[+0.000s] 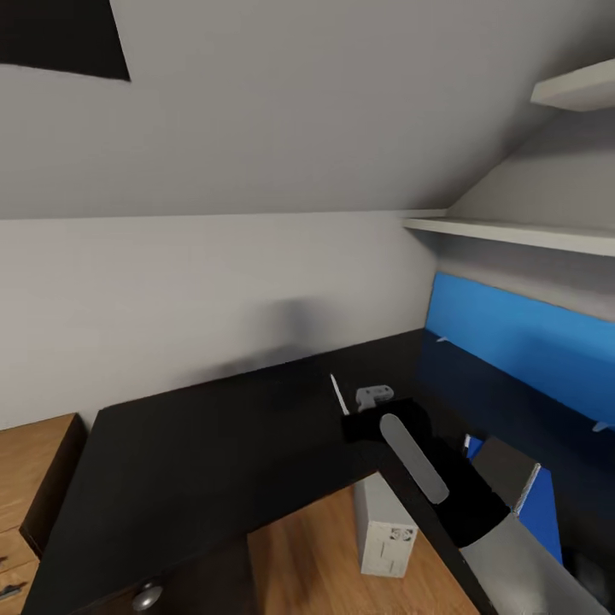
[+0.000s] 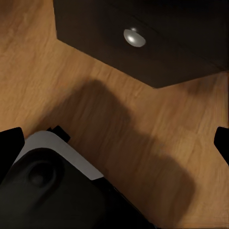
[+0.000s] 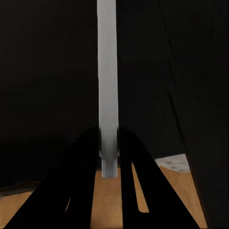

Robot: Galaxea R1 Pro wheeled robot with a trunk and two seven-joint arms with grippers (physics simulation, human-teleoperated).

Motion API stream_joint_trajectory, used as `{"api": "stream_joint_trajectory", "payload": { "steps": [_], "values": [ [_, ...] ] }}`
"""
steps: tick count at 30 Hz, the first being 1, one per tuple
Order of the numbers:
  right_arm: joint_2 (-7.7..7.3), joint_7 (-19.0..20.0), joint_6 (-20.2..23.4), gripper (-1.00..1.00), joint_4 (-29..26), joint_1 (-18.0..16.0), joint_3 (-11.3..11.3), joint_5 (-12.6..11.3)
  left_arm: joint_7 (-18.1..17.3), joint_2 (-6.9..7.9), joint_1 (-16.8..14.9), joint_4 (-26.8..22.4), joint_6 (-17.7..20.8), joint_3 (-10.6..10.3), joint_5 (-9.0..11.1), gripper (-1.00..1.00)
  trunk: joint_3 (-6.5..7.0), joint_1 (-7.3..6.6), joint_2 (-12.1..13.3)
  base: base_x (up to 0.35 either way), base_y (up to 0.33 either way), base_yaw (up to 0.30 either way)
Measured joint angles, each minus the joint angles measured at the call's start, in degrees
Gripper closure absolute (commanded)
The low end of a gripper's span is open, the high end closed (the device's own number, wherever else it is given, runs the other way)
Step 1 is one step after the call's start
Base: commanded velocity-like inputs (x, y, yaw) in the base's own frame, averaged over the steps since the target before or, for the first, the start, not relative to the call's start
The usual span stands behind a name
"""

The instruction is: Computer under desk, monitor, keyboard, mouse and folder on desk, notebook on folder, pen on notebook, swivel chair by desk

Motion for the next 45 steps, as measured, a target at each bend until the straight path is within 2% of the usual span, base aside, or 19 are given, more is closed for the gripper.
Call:
{"api": "stream_joint_trajectory", "payload": {
  "steps": [8, 13, 20, 30, 33, 37, 45],
  "values": [
    [0.35, -0.8, 0.0, 1.0, 0.8, 0.0, -0.8, -0.2, -0.2, 0.08, 0.0, 0.0, -0.1, -0.1, 0.0, -1.0, 0.0, 0.02, 0.0, -0.118, -0.002, -0.294],
    [0.51, -4.1, 0.0, 1.0, 4.3, -0.2, -1.5, -0.2, -0.2, 0.09, 0.0, 0.0, -0.1, -0.1, 0.0, -1.0, 0.0, 0.02, 0.0, -0.196, -0.024, -0.294],
    [0.64, -5.4, 0.0, 1.0, 7.2, -0.4, -4.8, -0.2, -0.2, 0.09, 0.0, 0.0, 0.1, 0.0, 0.0, -1.0, 0.0, 0.0, 0.0, -0.041, -0.006, -0.294],
    [0.87, -6.4, 0.0, 1.0, 10.6, -0.8, -7.7, -0.3, -0.2, 0.08, 0.0, 0.3, 0.3, 0.0, 0.2, -1.0, 0.0, 0.0, 0.0, -0.005, -0.001, -0.294],
    [2.36, -8.3, 0.0, 1.0, 13.8, -1.5, -10.0, -0.4, -0.2, 0.08, 0.0, 0.4, 0.4, 0.0, 0.4, -1.0, 0.06, 0.0, 0.0, 0.0, 0.0, -0.294],
    [3.78, -9.5, 0.0, 1.0, 18.2, -2.8, -10.8, -0.5, -0.2, 0.07, 0.0, 0.5, 0.4, 0.0, 0.6, -1.0, 0.16, 0.0, 0.0, 0.0, 0.0, -0.294],
    [4.17, -9.8, 0.0, 1.0, 19.9, -3.3, -11.0, -0.4, -0.3, 0.08, 0.0, 0.6, 0.1, 0.0, 0.3, -1.0, 0.31, -0.02, 0.0, 0.092, 0.0, -0.139]
  ]
}}
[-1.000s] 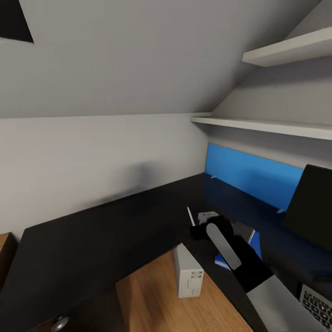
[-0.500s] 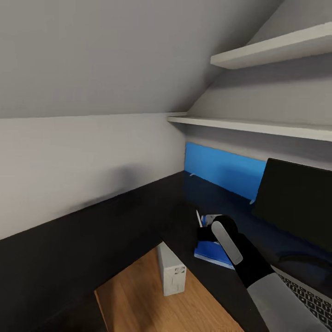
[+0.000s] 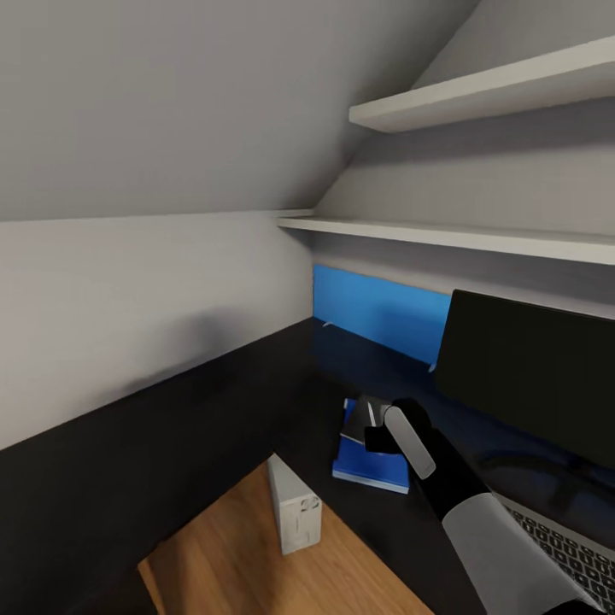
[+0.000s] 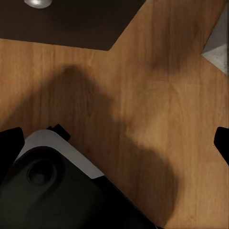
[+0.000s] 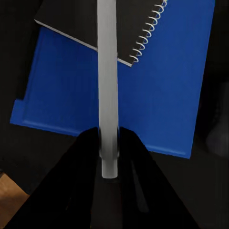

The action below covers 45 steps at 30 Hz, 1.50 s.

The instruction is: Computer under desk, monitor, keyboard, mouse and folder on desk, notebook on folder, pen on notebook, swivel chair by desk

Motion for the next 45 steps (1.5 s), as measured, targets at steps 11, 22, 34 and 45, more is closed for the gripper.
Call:
{"api": "stream_joint_trajectory", "payload": {
  "steps": [11, 22, 34, 45],
  "values": [
    [0.01, -0.1, 0.0, 1.0, 0.0, 0.0, 0.0, 0.0, 0.1, 0.0, 0.0, 0.1, 0.2, 0.2, 0.3, -1.0, 0.0, 0.02, 0.0, 0.09, 0.0, -0.003],
    [0.01, -0.1, 0.0, 1.0, 0.0, 0.0, 0.0, 0.0, 0.4, -0.2, 0.0, -0.1, 0.2, 0.5, 1.3, -1.0, 0.0, 0.02, 0.0, 0.14, 0.0, 0.0],
    [0.01, 0.0, 0.0, 1.0, 0.0, 0.0, 0.0, 0.0, 0.6, 0.0, -0.2, -1.1, 0.6, 0.7, 4.1, -1.0, -0.71, 0.9, -1.6, 0.005, 0.0, 0.0],
    [0.01, 0.0, 0.0, 1.0, 0.0, 0.0, 0.0, 0.0, 0.6, 0.01, -0.3, -1.0, 0.7, 0.7, 4.1, -1.0, -1.61, 2.0, -3.6, 0.0, 0.0, 0.0]
  ]
}}
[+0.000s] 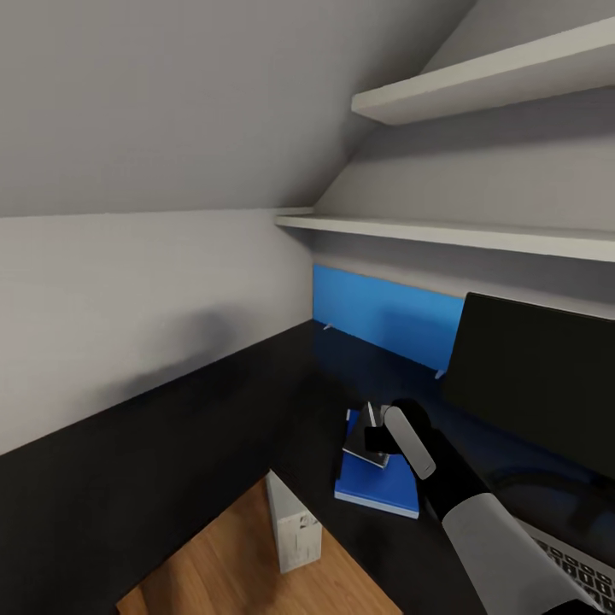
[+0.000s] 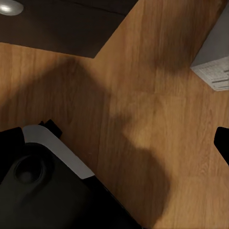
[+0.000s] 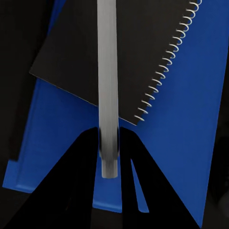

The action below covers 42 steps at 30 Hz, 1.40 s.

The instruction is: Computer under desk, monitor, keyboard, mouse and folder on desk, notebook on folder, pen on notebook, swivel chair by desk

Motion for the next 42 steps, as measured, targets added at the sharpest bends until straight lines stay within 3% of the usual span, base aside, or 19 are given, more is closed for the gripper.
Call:
{"api": "stream_joint_trajectory", "payload": {
  "steps": [8, 16, 22, 23, 42],
  "values": [
    [0.0, 0.0, 0.0, 1.0, 0.0, 0.0, 0.0, 0.0, 0.0, 0.0, -0.1, 0.2, 0.0, 0.0, 0.0, -1.0, -0.36, 0.45, -0.8, 0.0, 0.0, 0.0],
    [0.0, 0.0, 0.0, 1.0, 0.0, -0.1, 0.0, -0.1, 0.0, 0.0, -0.1, 0.3, 0.0, 0.0, 0.0, -1.0, -1.8, 2.2, -4.0, 0.0, 0.0, 0.0],
    [0.0, 0.0, 0.0, 1.0, 0.0, -0.1, -0.1, -0.1, 0.0, 0.0, -0.1, 0.3, 0.0, 0.0, 0.0, -1.0, -1.8, 2.2, -4.0, 0.0, 0.0, 0.0],
    [0.0, 0.0, 0.0, -1.0, 0.0, -0.1, -0.1, -0.1, 0.0, 0.0, -0.1, 0.3, 0.0, 0.0, 0.0, -1.0, -1.8, 2.2, -4.0, 0.0, 0.0, 0.0],
    [0.0, 0.1, 0.0, -1.0, 0.0, -0.1, -0.5, -0.1, -0.1, 0.0, -0.3, 0.7, 0.0, 0.0, -0.1, -1.0, -1.8, 2.2, -4.0, 0.0, 0.0, 0.0]
  ]
}}
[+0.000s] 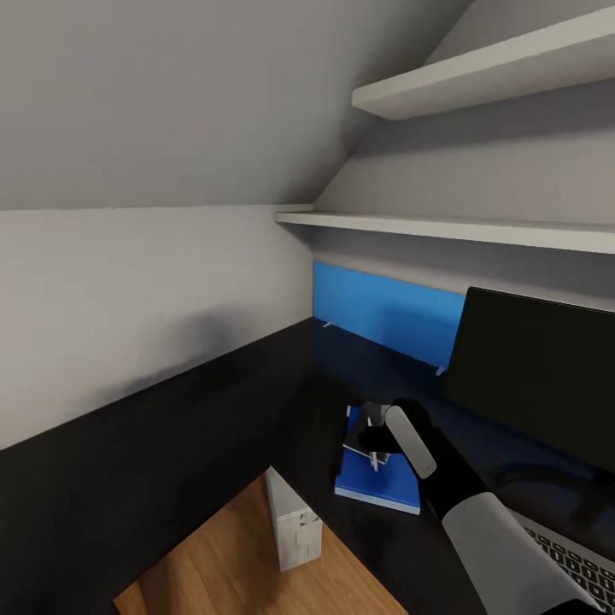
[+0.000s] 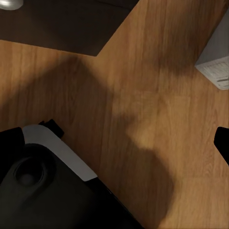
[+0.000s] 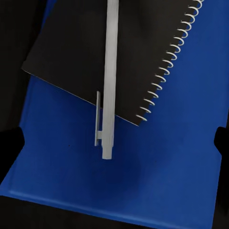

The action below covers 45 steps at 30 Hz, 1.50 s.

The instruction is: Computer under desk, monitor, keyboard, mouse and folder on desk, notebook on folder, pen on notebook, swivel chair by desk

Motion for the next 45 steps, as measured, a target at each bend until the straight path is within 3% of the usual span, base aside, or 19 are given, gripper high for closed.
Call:
{"api": "stream_joint_trajectory", "payload": {
  "steps": [15, 25, 40, 45],
  "values": [
    [-0.04, 0.6, 0.0, -1.0, -1.2, 0.1, 0.0, -0.2, -0.5, 0.08, 0.0, 1.5, -0.5, -0.2, -1.1, -1.0, 0.0, 0.0, 0.0, -0.005, 0.0, 0.0],
    [-0.2, 1.0, 0.0, -1.0, -9.5, 0.8, 0.3, -0.3, -0.6, 0.09, 0.0, 1.8, -0.6, -0.3, -1.2, -1.0, 0.0, 0.03, 0.0, -0.245, -0.046, 0.0],
    [-0.2, 1.1, 0.0, -1.0, -12.6, 1.1, 0.7, -0.4, -0.5, 0.09, 0.0, 1.9, -0.8, -0.3, -1.2, -1.0, 0.0, 0.01, 0.0, -0.193, -0.029, 0.0],
    [-0.4, 2.9, 0.0, -1.0, -16.9, 3.7, 1.6, -0.2, -0.6, 0.16, 0.0, 1.9, -0.9, -0.3, -1.2, -1.0, 0.0, 0.0, 0.0, -0.012, -0.001, 0.0]
  ]
}}
